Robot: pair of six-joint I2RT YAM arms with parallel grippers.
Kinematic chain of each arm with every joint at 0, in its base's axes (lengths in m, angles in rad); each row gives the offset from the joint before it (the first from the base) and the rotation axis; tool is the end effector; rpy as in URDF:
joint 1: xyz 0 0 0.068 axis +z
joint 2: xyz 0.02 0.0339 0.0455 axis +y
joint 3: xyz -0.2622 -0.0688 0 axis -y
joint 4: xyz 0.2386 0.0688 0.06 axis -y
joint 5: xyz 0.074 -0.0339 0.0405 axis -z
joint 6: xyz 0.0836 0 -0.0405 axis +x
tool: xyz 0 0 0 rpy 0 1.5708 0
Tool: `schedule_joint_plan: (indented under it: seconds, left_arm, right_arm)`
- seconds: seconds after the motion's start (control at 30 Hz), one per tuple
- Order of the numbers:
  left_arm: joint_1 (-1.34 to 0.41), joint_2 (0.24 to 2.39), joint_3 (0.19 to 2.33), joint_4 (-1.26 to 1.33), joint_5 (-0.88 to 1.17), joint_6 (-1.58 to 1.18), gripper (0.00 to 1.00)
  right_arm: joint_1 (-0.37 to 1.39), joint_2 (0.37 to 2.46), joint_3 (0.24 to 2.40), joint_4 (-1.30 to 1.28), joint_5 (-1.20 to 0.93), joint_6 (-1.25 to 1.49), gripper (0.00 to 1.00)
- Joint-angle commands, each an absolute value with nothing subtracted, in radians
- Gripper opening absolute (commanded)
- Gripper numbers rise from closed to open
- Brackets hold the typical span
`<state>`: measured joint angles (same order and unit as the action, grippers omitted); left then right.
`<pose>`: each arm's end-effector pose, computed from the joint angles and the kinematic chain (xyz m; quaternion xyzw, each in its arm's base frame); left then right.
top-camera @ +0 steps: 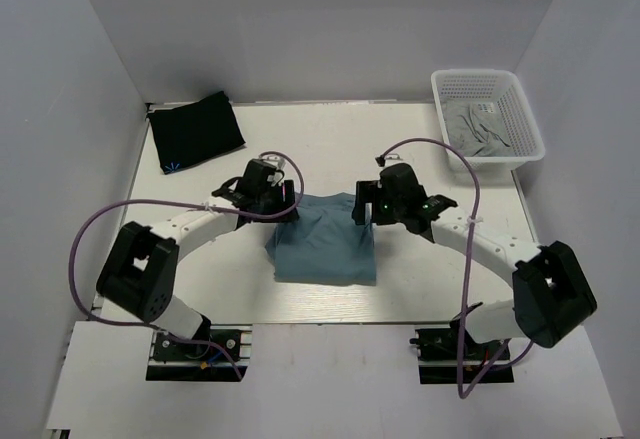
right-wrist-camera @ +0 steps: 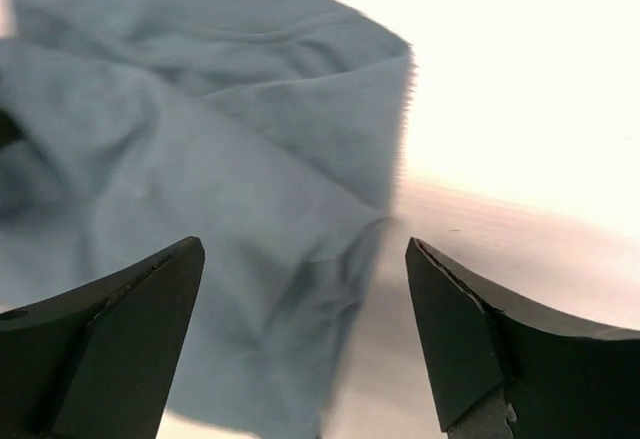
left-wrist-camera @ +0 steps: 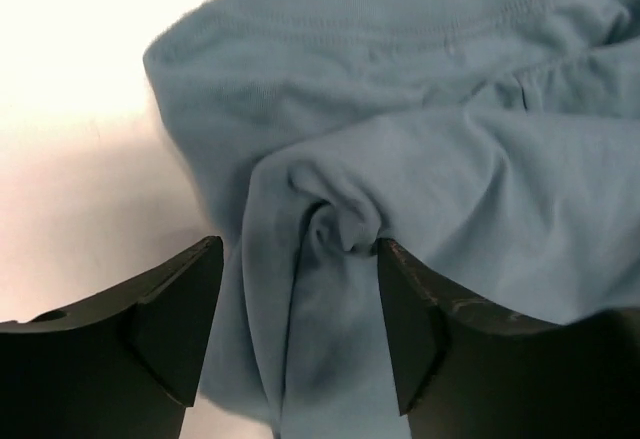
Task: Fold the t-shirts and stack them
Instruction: Smooth out wrinkles on the folded tshirt
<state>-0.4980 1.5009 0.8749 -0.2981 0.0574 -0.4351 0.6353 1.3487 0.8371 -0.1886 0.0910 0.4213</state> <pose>0.2833 -0.1595 0.1582 0.0389 0.9470 -0.1672 0.2714 0.2620 0.1837 0.2034 -0.0777 0.9027 0.1767 0.3846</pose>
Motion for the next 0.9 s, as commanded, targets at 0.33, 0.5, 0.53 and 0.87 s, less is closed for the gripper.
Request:
schedule_joint_plan:
  seconds: [0.33, 0.5, 0.53, 0.87]
  left_arm:
    - [-0.502, 1.617, 0.951, -0.160, 0.026, -0.357, 0.47]
    - [-0.502, 1.576, 0.951, -0.137, 0.052, -0.367, 0.00]
    - [-0.502, 1.557, 0.937, -0.126, 0.052, -0.367, 0.00]
    - [-0.502, 1.154, 0.735, -0.042, 0.135, -0.426, 0.00]
  right_arm:
    - [0.575, 1.537, 0.939, -0.175, 0.104, 0.437, 0.46]
    - [0.568, 1.513, 0.937, -0.153, 0.057, 0.437, 0.00]
    - [0.565, 1.508, 0.936, -0.152, 0.052, 0.436, 0.00]
    - [0.568, 1.255, 0.828, -0.092, 0.015, 0.439, 0.00]
